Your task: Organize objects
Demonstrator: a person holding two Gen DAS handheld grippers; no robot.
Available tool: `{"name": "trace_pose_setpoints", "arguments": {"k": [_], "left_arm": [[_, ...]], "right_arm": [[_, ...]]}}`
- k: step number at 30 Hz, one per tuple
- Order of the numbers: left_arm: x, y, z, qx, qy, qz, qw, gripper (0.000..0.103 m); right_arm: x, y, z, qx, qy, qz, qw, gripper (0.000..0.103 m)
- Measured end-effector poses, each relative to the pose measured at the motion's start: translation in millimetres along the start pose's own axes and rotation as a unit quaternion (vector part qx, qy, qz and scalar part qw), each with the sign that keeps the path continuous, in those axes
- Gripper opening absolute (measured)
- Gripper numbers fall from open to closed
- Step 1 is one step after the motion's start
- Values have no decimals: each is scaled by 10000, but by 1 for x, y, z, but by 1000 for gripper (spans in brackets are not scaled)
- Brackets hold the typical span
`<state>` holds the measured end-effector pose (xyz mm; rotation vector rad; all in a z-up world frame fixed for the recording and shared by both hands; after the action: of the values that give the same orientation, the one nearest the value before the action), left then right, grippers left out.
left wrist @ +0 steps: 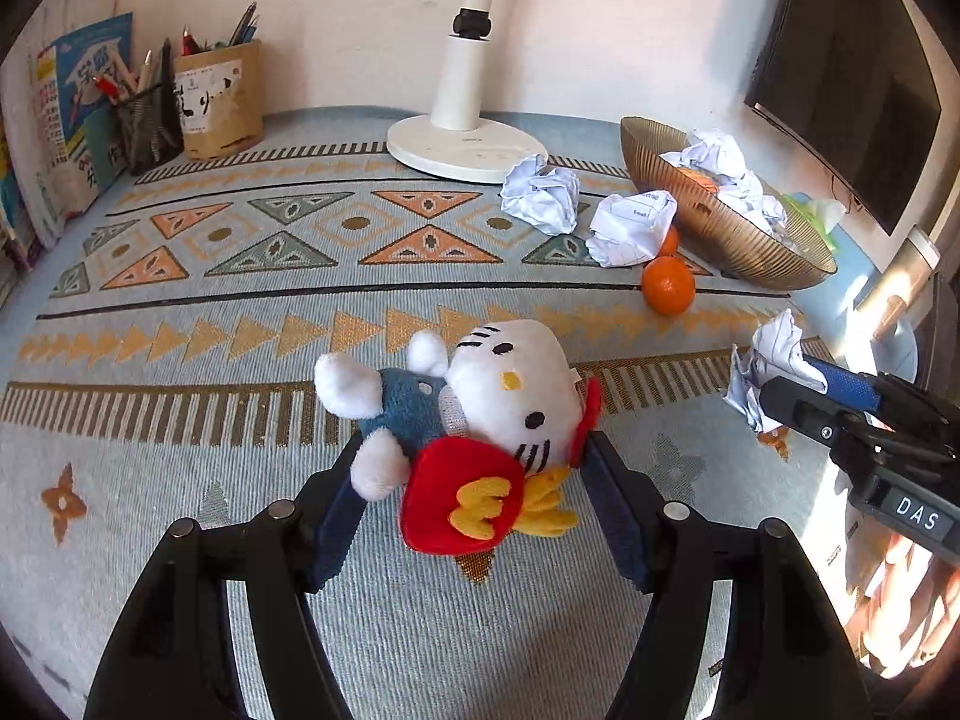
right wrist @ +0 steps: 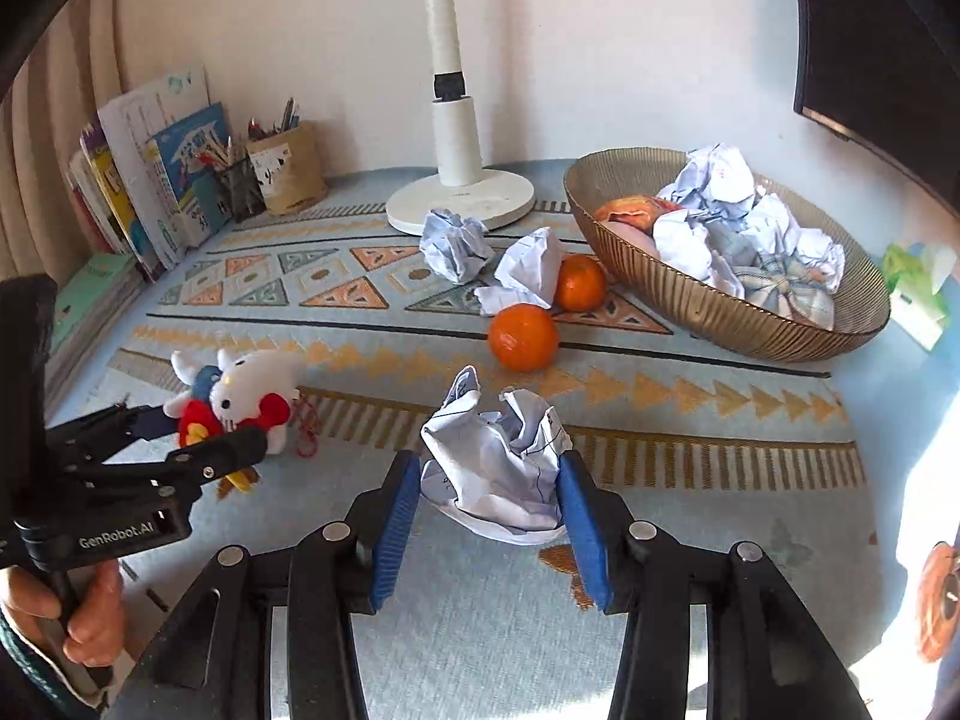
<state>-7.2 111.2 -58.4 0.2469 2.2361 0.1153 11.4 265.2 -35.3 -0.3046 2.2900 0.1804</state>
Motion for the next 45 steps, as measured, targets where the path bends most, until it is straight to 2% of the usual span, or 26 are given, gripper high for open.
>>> {"name": "trace_pose_setpoints", "arguments": {"k": [2,4,8,9,12,13,14,16,18,22,24,26,27,28,29,33,36,40,42,45], "left_arm": [[3,5,10,-154,-277,171,9994,71],[-2,11,17,-222,-425,439,9979,77],[-20,31,42,26,-848,1156,9897,77],[-23,32,44,146,-873,1142,9895,77],[-26,13,35,411,-634,361,9965,77],[-26,5,31,363,-577,222,9974,77],[-26,0,28,241,-540,261,9979,77],[-21,-4,22,-30,-553,574,9968,77],[-16,-2,15,-64,-518,772,9956,77],[8,5,9,380,-650,485,9960,77],[11,9,5,587,-499,419,9962,77],[14,13,4,600,-498,442,9960,69],[13,14,3,628,-450,410,9962,56],[14,15,3,663,-468,426,9958,54],[13,15,3,677,-442,397,9959,54],[7,18,-1,660,-316,470,9962,51],[-9,31,-24,671,-44,630,9957,51],[-28,75,-78,1046,431,822,9902,51],[-31,100,-112,1160,673,857,9873,51],[-24,136,-162,1266,994,1077,9811,51]], "right_arm": [[-1,-2,5,-91,-23,-17,10000,46],[-6,-5,9,-73,17,-236,9997,46],[-11,-4,16,30,16,-340,9994,46],[-10,-3,17,85,-9,-362,9993,46],[-10,1,19,346,-51,-562,9978,46],[-11,2,19,450,-57,-664,9968,49],[-11,3,20,539,-81,-778,9955,57],[-12,5,22,703,-99,-938,9931,69],[-12,6,23,833,-122,-1077,9906,69],[-7,8,26,985,-226,-1147,9882,69],[-4,6,27,1032,-265,-1245,9865,69],[0,3,27,1104,-299,-1374,9839,69],[3,1,26,1153,-305,-1427,9826,69],[4,0,26,1189,-280,-1465,9816,68],[4,-2,25,1176,-253,-1481,9816,63],[-5,-2,18,999,25,-1363,9856,60],[-29,17,-6,1031,448,-1281,9854,60],[-76,79,-63,1188,1357,-583,9819,60],[-93,120,-91,1513,1726,-242,9730,61],[-95,178,-121,2077,1938,178,9587,61]]}}
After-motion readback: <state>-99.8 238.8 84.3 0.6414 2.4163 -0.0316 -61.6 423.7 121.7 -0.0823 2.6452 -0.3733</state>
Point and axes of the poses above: each gripper's, at about its wrist camera, not at the fingertips, and x roughly the way its jaws point, y to its right, z to its underside, the point moved 10 cm from there along x, roughly the way its jaws point, and after that the axes turned 1 degree about x, right-handed, at the moved point
